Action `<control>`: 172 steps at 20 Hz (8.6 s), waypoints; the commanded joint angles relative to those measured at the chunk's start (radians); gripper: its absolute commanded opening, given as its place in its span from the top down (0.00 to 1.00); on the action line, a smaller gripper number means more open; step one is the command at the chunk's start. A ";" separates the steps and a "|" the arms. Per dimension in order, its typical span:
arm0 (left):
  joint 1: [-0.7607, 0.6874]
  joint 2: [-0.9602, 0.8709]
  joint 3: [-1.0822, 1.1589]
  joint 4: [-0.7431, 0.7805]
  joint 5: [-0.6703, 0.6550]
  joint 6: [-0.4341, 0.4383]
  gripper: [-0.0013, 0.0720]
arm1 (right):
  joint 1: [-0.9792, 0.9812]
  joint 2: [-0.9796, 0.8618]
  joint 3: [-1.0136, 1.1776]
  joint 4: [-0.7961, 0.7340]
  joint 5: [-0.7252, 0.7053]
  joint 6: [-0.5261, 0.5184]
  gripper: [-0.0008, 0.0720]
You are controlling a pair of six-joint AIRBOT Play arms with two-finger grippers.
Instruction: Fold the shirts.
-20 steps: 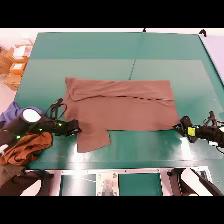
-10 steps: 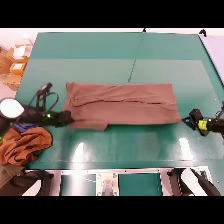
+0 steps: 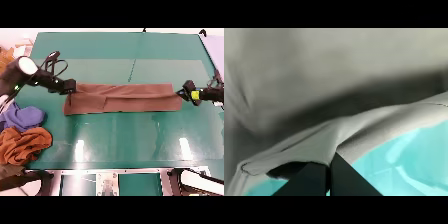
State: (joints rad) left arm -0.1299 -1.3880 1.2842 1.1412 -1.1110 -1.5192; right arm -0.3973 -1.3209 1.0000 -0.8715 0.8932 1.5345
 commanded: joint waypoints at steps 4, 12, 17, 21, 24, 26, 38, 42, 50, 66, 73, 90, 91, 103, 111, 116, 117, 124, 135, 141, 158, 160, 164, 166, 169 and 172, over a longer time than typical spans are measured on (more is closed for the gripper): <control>0.001 -0.311 0.219 0.034 0.061 0.009 0.96 | 0.056 -0.333 0.279 0.008 -0.041 0.003 0.97; 0.001 -0.383 0.262 0.031 0.046 0.002 0.26 | 0.030 -0.429 0.384 0.006 0.023 -0.060 0.53; 0.088 -0.372 0.503 0.037 -0.311 -0.015 0.20 | -0.134 -0.430 0.555 -0.039 0.322 -0.115 0.29; 0.129 -0.352 0.537 -0.004 -0.321 -0.047 0.20 | -0.174 -0.509 0.554 -0.037 0.422 -0.206 0.25; 0.102 -0.353 0.537 -0.023 -0.298 -0.047 0.20 | -0.148 -0.602 0.554 -0.005 0.444 -0.259 0.25; 0.085 -0.352 0.537 -0.036 -0.261 -0.047 0.20 | -0.123 -0.661 0.557 0.031 0.444 -0.274 0.25; 0.035 -0.356 0.532 -0.098 -0.172 -0.043 0.34 | -0.065 -0.707 0.735 0.086 0.586 -0.290 0.97; -0.112 -0.432 0.516 -0.152 -0.041 0.009 0.95 | -0.051 -0.607 0.857 0.164 0.661 -0.289 0.97; -0.426 -0.743 0.552 -0.572 0.365 0.116 0.95 | 0.095 -0.330 0.897 0.192 0.803 -0.246 0.97; -0.188 -0.662 0.761 -0.376 -0.171 -0.015 0.96 | 0.356 -0.235 0.883 0.188 0.683 -0.051 0.97; 0.085 -0.382 0.761 0.249 -0.488 -0.095 0.96 | 0.770 -0.305 0.684 0.188 0.119 -0.042 0.97; 0.181 -0.366 0.732 0.238 -0.441 -0.084 0.95 | 0.459 -0.466 0.683 0.014 0.231 -0.042 0.24; 0.181 -0.366 0.732 0.236 -0.441 -0.084 0.95 | 0.429 -0.466 0.639 0.014 0.269 -0.042 0.24; 0.181 -0.366 0.732 0.235 -0.453 -0.077 0.95 | 0.552 -0.599 0.420 0.294 0.177 -0.190 0.74; 0.181 -0.366 0.732 0.235 -0.452 -0.077 0.95 | 0.217 -0.400 0.460 0.135 0.214 -0.113 0.97; 0.180 -0.366 0.732 0.235 -0.451 -0.077 0.95 | -0.214 -0.251 0.410 -0.010 0.290 -0.094 0.97; 0.180 -0.366 0.732 0.235 -0.449 -0.077 0.95 | -0.305 -0.219 0.385 -0.039 0.290 -0.094 0.97; 0.180 -0.366 0.732 0.234 -0.443 -0.077 0.95 | -0.919 -0.025 0.134 -0.110 0.264 -0.096 0.97; 0.180 -0.366 0.732 0.171 -0.426 -0.051 0.95 | -1.148 0.035 -0.244 -0.124 0.151 -0.178 0.97; 0.181 -0.366 0.732 0.164 -0.423 -0.033 0.95 | -1.150 0.036 -0.006 -0.394 0.399 -0.001 0.41; -0.096 -0.113 0.256 0.090 -0.381 -0.090 0.95 | 0.110 0.352 -0.132 -0.194 0.232 -0.046 0.97; -0.109 0.047 0.023 0.086 -0.317 -0.109 0.95 | 0.223 0.381 -0.207 -0.194 0.221 -0.043 0.97; -0.109 0.306 -0.285 0.131 -0.235 -0.155 0.95 | 0.378 0.389 -0.236 -0.194 0.189 -0.044 0.97; -0.109 0.335 -0.299 0.133 -0.242 -0.156 0.95 | 0.418 0.389 -0.236 -0.183 0.226 -0.043 0.97; -0.109 0.335 -0.298 0.127 -0.251 -0.160 0.95 | 0.441 0.389 -0.236 -0.183 0.225 -0.043 0.97; -0.109 0.335 -0.298 0.126 -0.249 -0.175 0.95 | 0.441 0.389 -0.236 -0.183 0.225 -0.043 0.97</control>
